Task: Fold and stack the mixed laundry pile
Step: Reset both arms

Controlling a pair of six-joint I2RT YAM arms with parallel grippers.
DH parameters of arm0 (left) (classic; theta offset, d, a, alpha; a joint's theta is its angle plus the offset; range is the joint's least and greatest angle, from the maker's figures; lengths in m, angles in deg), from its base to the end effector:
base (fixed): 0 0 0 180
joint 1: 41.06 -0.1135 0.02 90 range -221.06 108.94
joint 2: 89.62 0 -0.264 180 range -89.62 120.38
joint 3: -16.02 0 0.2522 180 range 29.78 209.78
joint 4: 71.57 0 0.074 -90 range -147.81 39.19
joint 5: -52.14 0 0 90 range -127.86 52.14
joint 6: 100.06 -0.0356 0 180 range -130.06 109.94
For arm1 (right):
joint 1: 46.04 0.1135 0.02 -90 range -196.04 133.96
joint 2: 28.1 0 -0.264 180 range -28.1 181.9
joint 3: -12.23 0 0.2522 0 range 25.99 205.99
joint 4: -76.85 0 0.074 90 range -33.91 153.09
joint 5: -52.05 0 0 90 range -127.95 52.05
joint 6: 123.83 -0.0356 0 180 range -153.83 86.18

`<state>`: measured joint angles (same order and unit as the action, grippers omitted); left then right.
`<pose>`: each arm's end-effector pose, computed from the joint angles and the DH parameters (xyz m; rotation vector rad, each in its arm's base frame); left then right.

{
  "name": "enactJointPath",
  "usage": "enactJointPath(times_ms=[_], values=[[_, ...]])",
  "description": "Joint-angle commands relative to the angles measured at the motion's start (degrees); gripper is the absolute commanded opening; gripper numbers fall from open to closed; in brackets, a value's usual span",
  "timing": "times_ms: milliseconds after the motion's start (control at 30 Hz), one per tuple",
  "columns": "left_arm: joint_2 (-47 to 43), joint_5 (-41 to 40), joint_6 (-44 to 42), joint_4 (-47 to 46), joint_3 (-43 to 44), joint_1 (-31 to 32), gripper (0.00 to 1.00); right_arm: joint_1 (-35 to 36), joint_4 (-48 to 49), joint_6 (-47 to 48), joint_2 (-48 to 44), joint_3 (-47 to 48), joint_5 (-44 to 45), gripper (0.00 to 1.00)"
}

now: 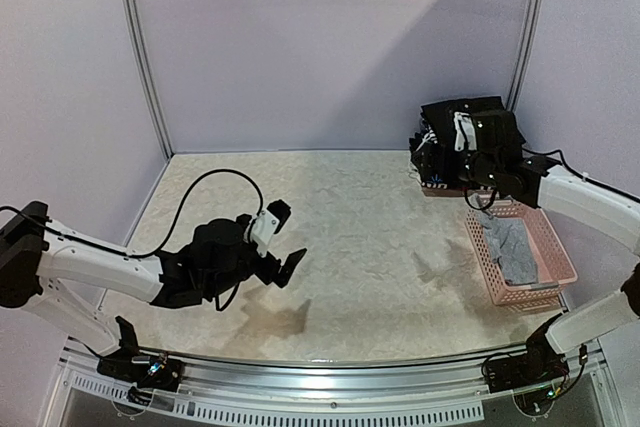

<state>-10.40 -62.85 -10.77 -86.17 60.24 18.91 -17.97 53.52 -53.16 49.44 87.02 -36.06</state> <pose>0.1516 -0.2321 0.1911 0.6998 1.7688 -0.2839 0.2771 0.1464 0.3110 -0.1358 2.0559 0.4856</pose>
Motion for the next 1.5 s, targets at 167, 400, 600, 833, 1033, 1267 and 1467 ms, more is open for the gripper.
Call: enactJointPath(times_ms=[167, 400, 600, 833, 1033, 1267, 1467], values=[[-4.1, -5.5, 0.4, 7.6, 3.4, -4.3, 0.99, 0.2, 5.1, -2.5, -13.6, -13.5, -2.2, 0.99], [-5.7, -7.6, 3.3, 12.0, 4.7, -6.9, 1.00, 0.2, 5.2, -3.7, -22.7, -20.8, 4.7, 0.99], [-7.6, -7.8, 4.9, 13.7, 3.9, -8.7, 1.00, 0.2, 0.4, -6.8, -28.9, -24.5, 14.9, 0.99], [-6.9, -7.0, 6.0, 13.1, 2.4, -10.0, 1.00, 0.1, -12.4, -14.2, -31.9, -24.6, 27.5, 0.99], [-5.9, -6.7, 6.2, 12.2, 1.7, -10.8, 1.00, 0.1, -15.6, -16.4, -34.6, -27.5, 28.8, 0.99], [-5.7, -6.0, 6.1, 10.4, 0.3, -12.6, 1.00, 0.1, -15.3, -15.4, -40.6, -30.8, 28.2, 0.99], [-6.1, -6.3, 5.7, 9.8, -0.9, -14.2, 1.00, 0.1, -13.3, -13.7, -47.0, -32.7, 29.5, 0.99]])
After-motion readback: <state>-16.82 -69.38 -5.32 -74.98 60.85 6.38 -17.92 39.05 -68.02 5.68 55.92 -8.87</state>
